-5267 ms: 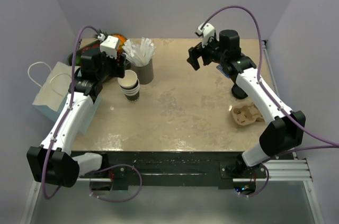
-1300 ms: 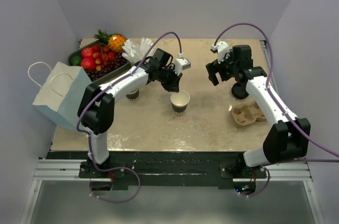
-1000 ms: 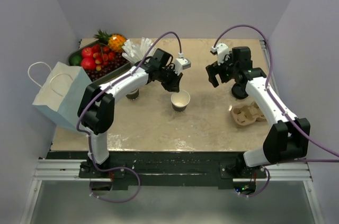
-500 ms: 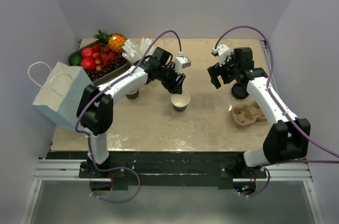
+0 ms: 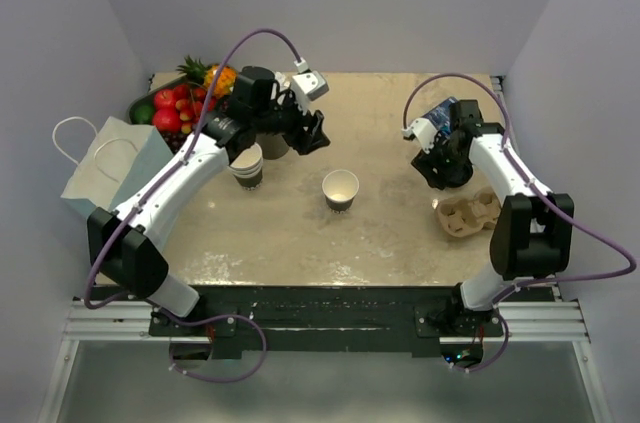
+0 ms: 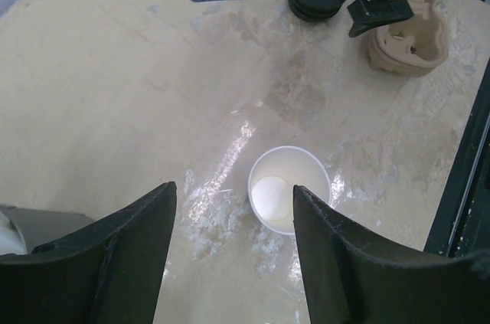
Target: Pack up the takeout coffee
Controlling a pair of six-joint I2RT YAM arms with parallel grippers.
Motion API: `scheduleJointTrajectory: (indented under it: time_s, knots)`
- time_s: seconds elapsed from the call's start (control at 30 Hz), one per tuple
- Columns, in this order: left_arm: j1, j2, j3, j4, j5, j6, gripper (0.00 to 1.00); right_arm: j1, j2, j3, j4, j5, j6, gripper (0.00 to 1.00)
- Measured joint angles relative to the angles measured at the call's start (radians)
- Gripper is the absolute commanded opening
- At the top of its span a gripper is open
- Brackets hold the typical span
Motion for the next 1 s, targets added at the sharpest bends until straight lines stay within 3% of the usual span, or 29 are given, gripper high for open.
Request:
scheduleJointTrajectory:
  time_s: [0.3, 0.6, 0.8, 1.0]
  knots:
    - [0.035, 0.01, -0.049, 0.002, -0.003, -0.016, 0.66, -0.001, 0.019, 0.0, -0.002, 0.071, -0.076, 0.6]
    - [0.035, 0.031, -0.049, 0.006, 0.003, -0.018, 0.65, -0.021, 0.089, 0.032, 0.016, 0.13, -0.09, 0.46]
    - [0.035, 0.047, -0.049, 0.005, 0.003, -0.018, 0.65, -0.036, 0.126, 0.067, 0.018, 0.132, -0.074, 0.42]
    - [0.036, 0.047, -0.049, 0.007, 0.003, -0.017, 0.65, -0.097, 0.135, 0.128, -0.011, 0.102, -0.087, 0.43]
